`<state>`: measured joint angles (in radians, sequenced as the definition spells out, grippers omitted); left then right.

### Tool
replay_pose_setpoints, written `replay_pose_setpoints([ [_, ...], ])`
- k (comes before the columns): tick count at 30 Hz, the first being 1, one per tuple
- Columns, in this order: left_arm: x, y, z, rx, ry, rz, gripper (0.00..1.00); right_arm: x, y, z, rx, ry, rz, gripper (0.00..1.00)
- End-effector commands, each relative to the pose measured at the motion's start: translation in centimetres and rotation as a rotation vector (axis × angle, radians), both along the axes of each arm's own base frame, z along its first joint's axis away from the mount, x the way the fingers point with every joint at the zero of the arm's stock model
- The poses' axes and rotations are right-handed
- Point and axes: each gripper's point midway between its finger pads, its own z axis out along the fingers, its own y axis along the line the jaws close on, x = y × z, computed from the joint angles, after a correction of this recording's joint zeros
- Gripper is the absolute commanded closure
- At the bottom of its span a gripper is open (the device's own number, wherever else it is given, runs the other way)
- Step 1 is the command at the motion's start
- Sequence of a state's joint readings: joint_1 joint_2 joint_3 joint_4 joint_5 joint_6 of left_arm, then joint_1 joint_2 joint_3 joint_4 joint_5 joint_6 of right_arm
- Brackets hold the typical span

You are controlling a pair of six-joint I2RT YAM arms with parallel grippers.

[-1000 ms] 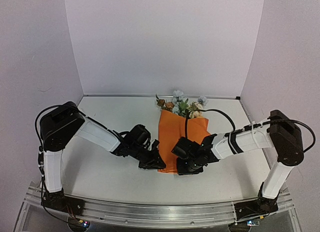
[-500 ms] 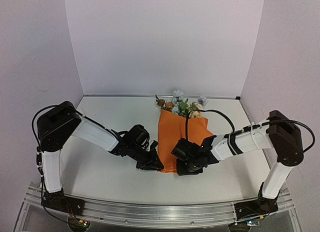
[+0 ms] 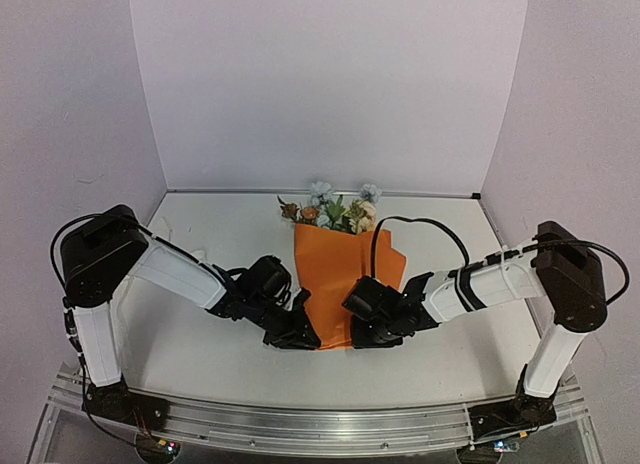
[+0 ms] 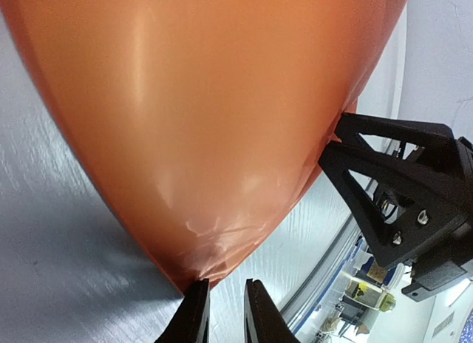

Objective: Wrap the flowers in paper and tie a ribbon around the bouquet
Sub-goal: Press the fold line of the folded wrapping paper.

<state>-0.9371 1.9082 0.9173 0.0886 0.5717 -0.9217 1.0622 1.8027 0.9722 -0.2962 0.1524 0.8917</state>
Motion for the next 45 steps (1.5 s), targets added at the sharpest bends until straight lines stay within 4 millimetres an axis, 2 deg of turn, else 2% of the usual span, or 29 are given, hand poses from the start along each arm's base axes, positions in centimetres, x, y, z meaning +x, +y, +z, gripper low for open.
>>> replay_pose_setpoints([
  [1,-2.2,3.0,-1.1,0.101,0.037,-0.036,0.79,-1.9,-3.3,-3.3,-0.128,0.091,-0.01,0.63],
  [3,-1.2,2.5,0.9,0.047,-0.006,-0.031,0.75,-1.9,-3.3,-3.3,-0.126,0.092,-0.009,0.63],
  [5,0.8,1.9,3.7,-0.042,-0.051,0.002,0.74,-2.0,-3.2,-3.3,-0.123,0.097,-0.009,0.63],
  [7,4.1,1.6,6.8,-0.156,-0.088,0.066,0.73,-2.0,-3.2,-3.4,-0.121,0.1,-0.008,0.63],
  [9,7.1,1.5,8.9,-0.246,-0.113,0.121,0.73,-2.1,-3.2,-3.5,-0.121,0.103,-0.008,0.63],
  [10,8.6,1.5,9.7,-0.281,-0.129,0.146,0.73,-2.1,-3.2,-3.6,-0.122,0.106,-0.007,0.63],
  [13,13.1,1.6,10.3,-0.323,-0.175,0.216,0.74,-2.3,-3.1,-3.8,-0.12,0.116,-0.003,0.63],
  [16,17.1,1.7,9.8,-0.368,-0.177,0.27,0.74,-2.4,-2.9,-4.0,-0.113,0.127,-0.002,0.63],
  [19,19.9,0.7,8.8,-0.373,-0.179,0.28,0.74,-2.4,-2.7,-4.1,-0.108,0.132,0.001,0.63],
  [24,22.0,-0.3,5.7,-0.332,-0.13,0.297,0.76,-2.5,-2.7,-4.1,-0.108,0.134,0.004,0.63],
  [31,25.2,1.4,2.6,-0.316,-0.082,0.44,0.77,-2.7,-2.9,-4.5,-0.114,0.147,0.007,0.63],
  [38,28.4,3.5,1.7,-0.361,-0.054,0.58,0.76,-2.9,-2.7,-4.7,-0.117,0.158,0.014,0.63],
  [45,31.2,3.8,1.8,-0.391,-0.056,0.628,0.76,-3.0,-2.6,-5.0,-0.121,0.167,0.021,0.63],
])
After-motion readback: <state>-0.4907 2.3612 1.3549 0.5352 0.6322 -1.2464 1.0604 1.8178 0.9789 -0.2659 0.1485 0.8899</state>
